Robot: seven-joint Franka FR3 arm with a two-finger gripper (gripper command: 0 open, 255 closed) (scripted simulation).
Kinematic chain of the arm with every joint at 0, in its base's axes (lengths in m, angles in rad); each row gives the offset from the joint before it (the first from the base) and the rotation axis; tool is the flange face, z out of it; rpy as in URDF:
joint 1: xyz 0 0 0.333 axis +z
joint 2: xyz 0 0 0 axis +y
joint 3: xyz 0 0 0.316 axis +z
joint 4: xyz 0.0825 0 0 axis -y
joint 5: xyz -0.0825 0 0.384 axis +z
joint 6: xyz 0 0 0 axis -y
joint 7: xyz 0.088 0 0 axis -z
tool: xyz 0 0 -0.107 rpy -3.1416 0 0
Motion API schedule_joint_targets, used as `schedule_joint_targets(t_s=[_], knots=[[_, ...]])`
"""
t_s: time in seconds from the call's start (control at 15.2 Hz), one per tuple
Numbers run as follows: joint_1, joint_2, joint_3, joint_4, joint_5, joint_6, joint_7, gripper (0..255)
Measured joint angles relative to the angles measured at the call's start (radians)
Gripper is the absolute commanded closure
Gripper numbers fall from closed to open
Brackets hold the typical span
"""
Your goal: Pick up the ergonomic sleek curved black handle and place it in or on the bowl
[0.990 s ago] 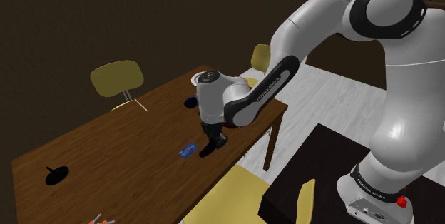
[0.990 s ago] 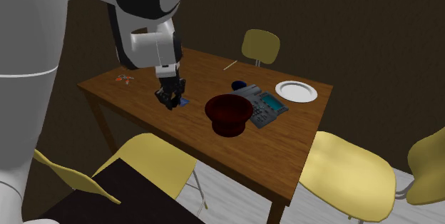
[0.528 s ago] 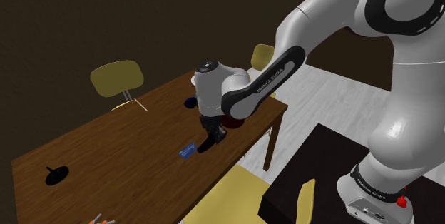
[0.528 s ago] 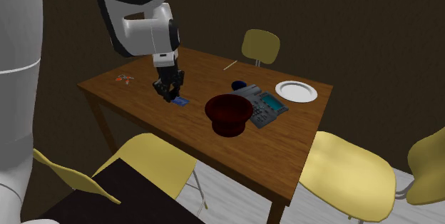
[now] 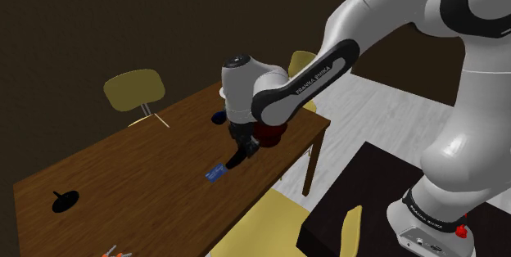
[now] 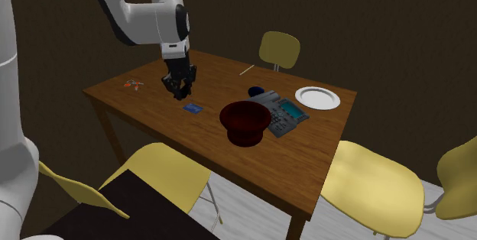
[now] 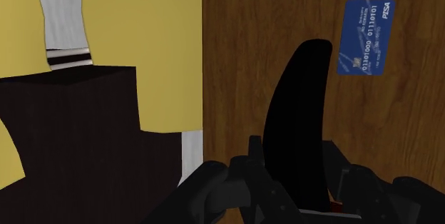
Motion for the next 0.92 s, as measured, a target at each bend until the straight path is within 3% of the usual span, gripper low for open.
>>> schedule_joint_targets(t_s=[0.33, 0.79, 0.92], knots=[[-0.048, -0.031, 0.029, 0.004, 0.037, -0.023, -0.045, 255], [-0.202, -0.044, 0.017, 0.006, 0.057, -0.024, -0.222, 255], [-0.220, -0.026, -0.003, 0.024, 0.043, -0.028, -0.257, 255]])
